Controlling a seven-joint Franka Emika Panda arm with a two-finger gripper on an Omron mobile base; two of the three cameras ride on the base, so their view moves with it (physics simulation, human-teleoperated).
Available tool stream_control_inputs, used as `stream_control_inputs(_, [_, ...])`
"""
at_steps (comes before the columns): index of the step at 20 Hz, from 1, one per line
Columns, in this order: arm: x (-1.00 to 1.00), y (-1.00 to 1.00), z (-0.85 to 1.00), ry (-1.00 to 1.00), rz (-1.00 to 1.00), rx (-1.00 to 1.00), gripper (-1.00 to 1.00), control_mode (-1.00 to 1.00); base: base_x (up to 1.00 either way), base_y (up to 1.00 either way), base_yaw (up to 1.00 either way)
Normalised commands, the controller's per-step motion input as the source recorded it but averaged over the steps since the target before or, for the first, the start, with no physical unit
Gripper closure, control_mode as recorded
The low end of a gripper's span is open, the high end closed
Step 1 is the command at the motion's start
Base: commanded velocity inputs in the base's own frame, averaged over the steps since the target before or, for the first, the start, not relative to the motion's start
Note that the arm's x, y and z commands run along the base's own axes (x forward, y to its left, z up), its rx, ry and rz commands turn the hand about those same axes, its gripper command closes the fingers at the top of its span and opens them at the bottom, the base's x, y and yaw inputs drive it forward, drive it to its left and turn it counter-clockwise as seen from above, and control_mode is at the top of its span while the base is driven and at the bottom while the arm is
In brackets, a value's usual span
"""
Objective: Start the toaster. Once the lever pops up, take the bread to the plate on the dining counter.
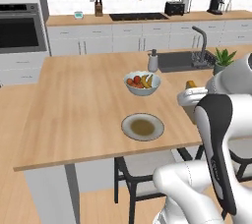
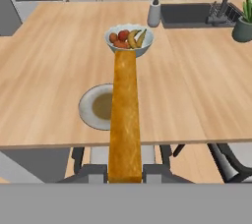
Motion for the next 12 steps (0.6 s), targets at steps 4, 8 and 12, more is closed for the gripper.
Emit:
stream_control_inputs(4, [0.0, 0.0, 0.0, 0.0, 0.0, 0.0, 1.0, 1.0, 0.29, 0.0, 0.0])
stream_control_inputs(8, [0.24, 0.0, -0.18, 0.0, 0.02, 0.01, 1.0, -1.0, 0.11, 0.0, 0.0])
stream_control_inputs(12, [0.91, 0.0, -0.65, 0.08, 0.27, 0.04, 1.0, -1.0, 0.0, 0.0, 0.0])
